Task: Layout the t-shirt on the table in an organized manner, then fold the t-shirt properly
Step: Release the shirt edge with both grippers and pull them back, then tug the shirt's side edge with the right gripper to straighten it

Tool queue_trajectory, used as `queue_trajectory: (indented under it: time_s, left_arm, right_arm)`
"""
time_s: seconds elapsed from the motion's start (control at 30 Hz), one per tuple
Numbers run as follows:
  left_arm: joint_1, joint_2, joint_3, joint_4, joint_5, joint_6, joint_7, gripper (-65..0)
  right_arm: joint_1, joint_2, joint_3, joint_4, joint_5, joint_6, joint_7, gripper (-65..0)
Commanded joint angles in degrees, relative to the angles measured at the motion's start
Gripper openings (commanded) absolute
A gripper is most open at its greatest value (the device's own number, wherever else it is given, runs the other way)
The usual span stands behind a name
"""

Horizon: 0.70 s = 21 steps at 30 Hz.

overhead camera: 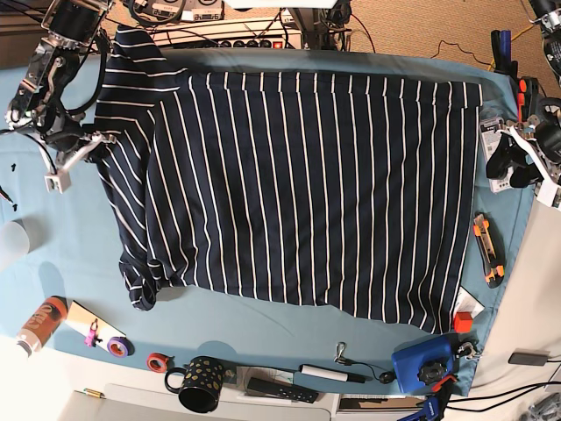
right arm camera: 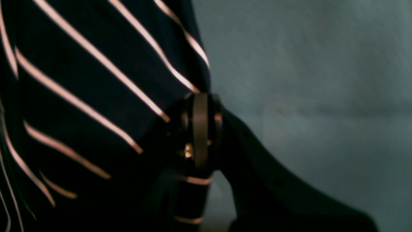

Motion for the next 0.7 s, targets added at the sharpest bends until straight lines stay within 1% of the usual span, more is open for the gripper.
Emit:
queue_trajectory:
  time_s: [0.0, 0.17, 0.3, 0.37, 0.47, 0.57, 0.6, 0.67]
  left_arm:
    - [-0.4, -1.2, -0.5, 0.8, -1.0, 0.0, -1.3, -32.2]
    - [-0.4, -1.2, -0.5, 0.8, -1.0, 0.0, -1.8, -32.2]
    - [-0.4, -1.1, -0.5, 0.8, -1.0, 0.0, -2.1, -32.2]
    - [-0.4, -1.1, -0.5, 0.8, -1.0, 0.0, -2.1, -32.2]
    - [-0.4, -1.1, -0.5, 0.8, -1.0, 0.0, -2.1, -32.2]
    - [-0.4, -1.1, -0.5, 0.8, -1.0, 0.0, -2.1, -32.2]
    - [-0.4, -1.1, -0.5, 0.8, -1.0, 0.0, -2.2, -32.2]
    - [-0.4, -1.1, -0.5, 0.8, -1.0, 0.0, -2.4, -32.2]
  right_arm:
    - [-0.3, 1.4, 2.1, 2.2, 0.4, 0.0, 0.5, -65.0]
    - [-4.9, 1.4, 10.9, 8.8, 3.8, -0.1, -1.0, -65.0]
    - [-9.4, 1.2, 17.0, 10.1, 4.9, 0.0, -2.9, -65.0]
    - [-12.0, 0.4, 19.7, 10.1, 5.0, 0.0, -2.9, -65.0]
    - [-15.4, -1.7, 23.5, 10.1, 5.0, 0.1, -2.8, -65.0]
    - [-17.4, -4.0, 26.2, 10.1, 7.4, 2.5, -2.8, -65.0]
    - [-17.6, -4.4, 26.5, 10.1, 8.4, 2.7, -2.9, -65.0]
    - [-17.6, -4.6, 26.4, 10.1, 10.1, 4.6, -3.7, -65.0]
